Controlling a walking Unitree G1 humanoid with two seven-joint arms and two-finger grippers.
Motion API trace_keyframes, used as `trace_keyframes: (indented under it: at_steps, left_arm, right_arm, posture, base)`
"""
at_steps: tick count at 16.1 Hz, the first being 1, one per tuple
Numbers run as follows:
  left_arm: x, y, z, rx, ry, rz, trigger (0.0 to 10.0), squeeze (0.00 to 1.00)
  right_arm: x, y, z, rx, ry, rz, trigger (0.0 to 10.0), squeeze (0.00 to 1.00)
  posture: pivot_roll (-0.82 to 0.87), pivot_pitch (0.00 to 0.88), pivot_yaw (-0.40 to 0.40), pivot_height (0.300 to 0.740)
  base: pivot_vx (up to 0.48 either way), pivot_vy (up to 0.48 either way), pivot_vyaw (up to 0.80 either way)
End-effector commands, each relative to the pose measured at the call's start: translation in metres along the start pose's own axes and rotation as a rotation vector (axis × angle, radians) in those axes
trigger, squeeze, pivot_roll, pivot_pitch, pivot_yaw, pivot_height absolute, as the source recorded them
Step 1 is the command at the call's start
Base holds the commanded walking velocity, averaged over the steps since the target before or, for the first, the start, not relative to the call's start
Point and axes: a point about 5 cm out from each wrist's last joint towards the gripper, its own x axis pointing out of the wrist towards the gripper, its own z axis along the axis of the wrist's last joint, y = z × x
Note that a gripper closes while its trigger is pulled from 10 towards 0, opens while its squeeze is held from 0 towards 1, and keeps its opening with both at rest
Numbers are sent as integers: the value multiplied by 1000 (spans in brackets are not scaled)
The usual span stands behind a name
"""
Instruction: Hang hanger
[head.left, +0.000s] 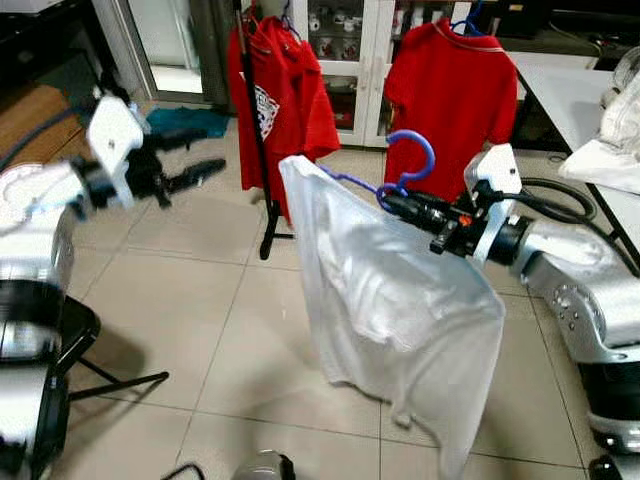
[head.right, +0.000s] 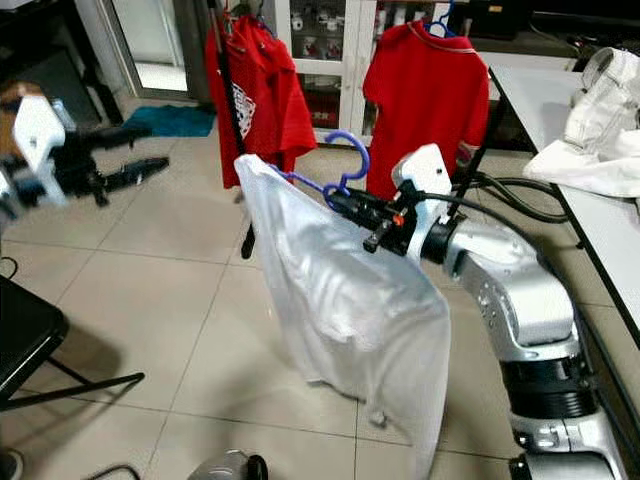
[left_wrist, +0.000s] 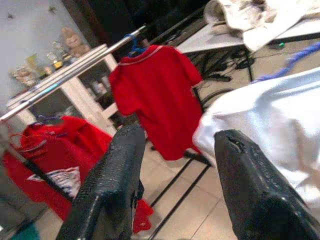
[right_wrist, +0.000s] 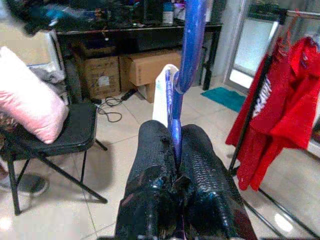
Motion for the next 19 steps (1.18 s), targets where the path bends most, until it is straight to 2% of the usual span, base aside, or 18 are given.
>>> trace_keyframes:
  at_steps: [1,4,5,9,11,12,13,15,17,19]
  left_arm:
    - [-2,8,4,48,48,-16,10000,1000]
    - [1,5,4,8,55,-91,10000,1000]
    - [8,1,4,-13,67,-162,10000,0]
    - [23,-5,6,-51,54,-286,10000,0]
    - [39,-14,16,-96,14,-427,10000,0]
    - [43,-17,19,-106,2,-464,10000,0]
    - [54,-25,25,-133,-25,-559,10000,0]
    - [65,-34,30,-161,-31,-678,10000,0]
    - [79,-45,27,-90,40,-746,10000,0]
    - [85,-52,27,-100,60,-806,10000,0]
  right_arm:
    - [1,3,14,-71,-30,41,10000,0]
    - [-1,7,18,-98,-22,78,10000,0]
    - [-1,10,21,-119,-16,108,10000,0]
    - [1,14,25,-151,13,149,10000,0]
    - [4,19,26,-163,42,178,10000,0]
    - [5,21,26,-169,51,186,10000,0]
    - [9,25,25,-179,74,207,10000,0]
    - [12,29,23,-191,111,226,10000,0]
    - [16,33,23,-204,139,245,10000,0]
    - [16,37,25,-210,153,260,10000,0]
  posture:
    - [2,0,63,740]
    - [2,0,71,740]
    - [5,0,73,740]
    - [11,0,68,740]
    - [10,0,67,740]
    - [10,0,67,740]
    - [5,0,71,740]
    - [-1,0,76,740]
    - [-8,0,87,740]
    - [-10,0,90,740]
  base:
    - [0,0,0]
    - [0,0,0]
    - [0,0,0]
    - [0,0,0]
    - [0,0,0]
    - [0,0,0]
    - [0,0,0]
    - [0,0,0]
    - [0,0,0]
    - [0,0,0]
